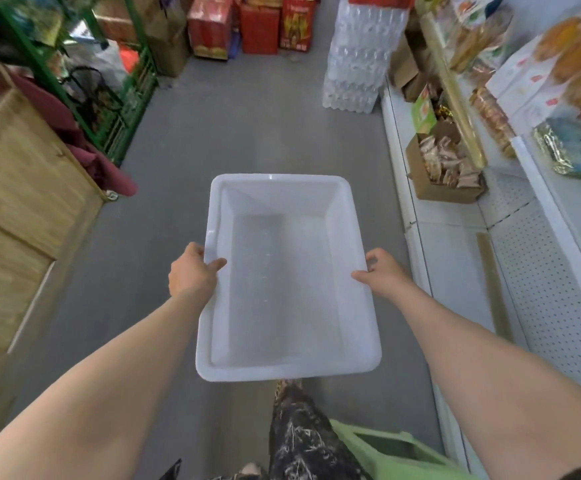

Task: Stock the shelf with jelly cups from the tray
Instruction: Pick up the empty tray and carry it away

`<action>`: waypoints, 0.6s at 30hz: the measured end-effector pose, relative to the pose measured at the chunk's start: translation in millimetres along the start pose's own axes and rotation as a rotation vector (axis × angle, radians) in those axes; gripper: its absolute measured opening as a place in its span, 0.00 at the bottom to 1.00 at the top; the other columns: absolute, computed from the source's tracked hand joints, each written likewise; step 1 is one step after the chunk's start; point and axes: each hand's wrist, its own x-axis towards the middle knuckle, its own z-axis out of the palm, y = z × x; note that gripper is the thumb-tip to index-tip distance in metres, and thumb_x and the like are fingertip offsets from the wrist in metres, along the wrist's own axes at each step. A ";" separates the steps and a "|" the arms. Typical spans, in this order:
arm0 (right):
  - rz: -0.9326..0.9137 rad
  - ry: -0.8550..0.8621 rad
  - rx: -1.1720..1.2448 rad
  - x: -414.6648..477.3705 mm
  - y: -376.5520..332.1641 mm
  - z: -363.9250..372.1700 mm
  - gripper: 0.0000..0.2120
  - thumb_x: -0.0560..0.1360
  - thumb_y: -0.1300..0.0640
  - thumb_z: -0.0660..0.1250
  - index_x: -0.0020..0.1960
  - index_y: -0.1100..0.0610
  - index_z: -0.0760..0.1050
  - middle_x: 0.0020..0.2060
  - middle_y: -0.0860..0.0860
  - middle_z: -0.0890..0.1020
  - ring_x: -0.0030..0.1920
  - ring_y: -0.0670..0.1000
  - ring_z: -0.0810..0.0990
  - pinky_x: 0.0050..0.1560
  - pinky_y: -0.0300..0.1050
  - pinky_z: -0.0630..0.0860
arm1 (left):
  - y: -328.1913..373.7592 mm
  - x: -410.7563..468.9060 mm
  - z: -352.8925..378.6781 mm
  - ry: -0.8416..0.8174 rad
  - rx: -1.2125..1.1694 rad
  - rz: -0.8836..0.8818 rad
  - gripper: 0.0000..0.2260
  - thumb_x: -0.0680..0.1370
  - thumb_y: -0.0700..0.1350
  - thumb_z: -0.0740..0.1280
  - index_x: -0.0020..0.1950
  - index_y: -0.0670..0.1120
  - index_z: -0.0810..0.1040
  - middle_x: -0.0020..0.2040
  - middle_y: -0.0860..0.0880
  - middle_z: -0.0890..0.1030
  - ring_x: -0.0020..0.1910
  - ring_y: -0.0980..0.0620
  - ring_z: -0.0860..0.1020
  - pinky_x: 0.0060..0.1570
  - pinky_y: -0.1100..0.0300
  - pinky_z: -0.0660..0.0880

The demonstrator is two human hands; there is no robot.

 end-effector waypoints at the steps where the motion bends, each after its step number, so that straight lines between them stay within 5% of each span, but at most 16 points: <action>1: -0.014 -0.007 -0.008 16.7 -15.0 -4.3 0.16 0.70 0.53 0.75 0.52 0.52 0.71 0.47 0.51 0.79 0.48 0.53 0.80 0.46 0.44 0.74 | 11.4 15.6 -5.3 0.014 0.000 0.003 0.15 0.77 0.53 0.70 0.57 0.47 0.71 0.45 0.49 0.75 0.42 0.46 0.71 0.33 0.58 0.63; 8: -0.129 -0.058 0.007 153.4 -130.4 -52.2 0.16 0.69 0.53 0.76 0.51 0.52 0.72 0.46 0.52 0.80 0.49 0.55 0.81 0.53 0.57 0.80 | 106.9 133.2 -29.9 0.105 -0.081 -0.016 0.15 0.76 0.53 0.70 0.55 0.47 0.71 0.47 0.47 0.78 0.43 0.46 0.73 0.32 0.57 0.64; 18: -0.243 -0.067 -0.031 341.0 -306.6 -105.3 0.16 0.66 0.50 0.77 0.46 0.49 0.71 0.45 0.51 0.82 0.47 0.55 0.83 0.52 0.59 0.80 | 244.4 321.2 -77.2 0.204 -0.094 -0.005 0.15 0.76 0.54 0.70 0.55 0.47 0.71 0.47 0.47 0.78 0.44 0.45 0.74 0.34 0.57 0.64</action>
